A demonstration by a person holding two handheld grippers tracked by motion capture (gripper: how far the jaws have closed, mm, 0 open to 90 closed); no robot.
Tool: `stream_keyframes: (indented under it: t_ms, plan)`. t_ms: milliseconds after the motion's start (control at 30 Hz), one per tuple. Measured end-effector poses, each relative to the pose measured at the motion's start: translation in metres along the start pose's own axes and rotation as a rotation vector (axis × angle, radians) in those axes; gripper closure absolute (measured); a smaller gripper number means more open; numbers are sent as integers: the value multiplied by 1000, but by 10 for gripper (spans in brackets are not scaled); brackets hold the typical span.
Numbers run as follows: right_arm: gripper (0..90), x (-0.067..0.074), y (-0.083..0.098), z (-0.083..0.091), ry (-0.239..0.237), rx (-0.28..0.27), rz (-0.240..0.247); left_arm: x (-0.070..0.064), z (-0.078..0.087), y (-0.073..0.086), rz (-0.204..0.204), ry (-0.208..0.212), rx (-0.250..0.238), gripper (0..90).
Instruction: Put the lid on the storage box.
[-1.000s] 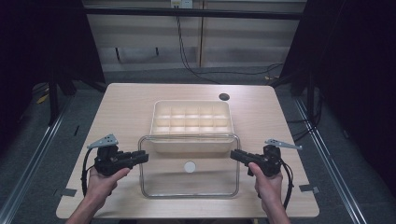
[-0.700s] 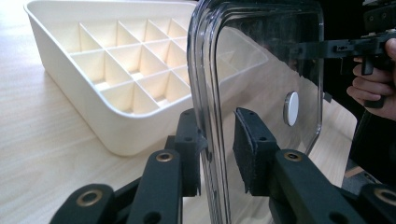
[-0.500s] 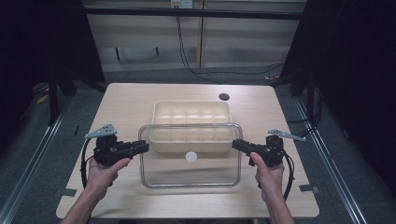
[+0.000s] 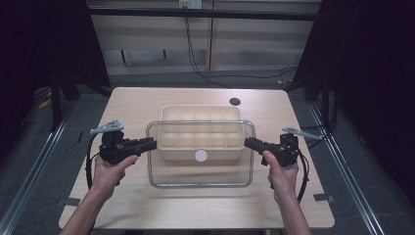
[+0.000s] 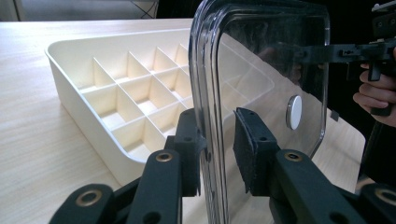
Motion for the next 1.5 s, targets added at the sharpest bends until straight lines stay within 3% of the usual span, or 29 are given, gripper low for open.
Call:
stream_keyframes:
  t_ms: [233, 733, 867, 933, 1300, 1500]
  plan:
    - [688, 1, -13, -7, -2, -2, 1, 7, 4, -9, -6, -19, -2, 717]
    - [689, -3, -36, -25, -16, -8, -6, 26, 4, -30, 20, -49, -16, 713]
    - [690, -3, -44, -26, -20, -17, -9, 27, 4, -36, 17, -77, -18, 706]
    - [691, -3, -49, -25, -38, -28, -20, 27, 5, -38, 20, -69, -28, 704]
    - [690, -16, -67, -31, -9, -19, -11, 37, -7, -56, 17, -70, -26, 706]
    - [689, -22, -75, -34, -12, -22, -12, 40, -10, -66, 33, -57, -53, 713]
Point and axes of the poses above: each handheld gripper's, and its own axes: z roughly backward along the jaws, y roughly out of its underside, x roughly to its left, the point moved 7 cm from there along -z, roughly forward along the jaws, and after that the axes turned 10 degrees about x, right-handed, at the moved point
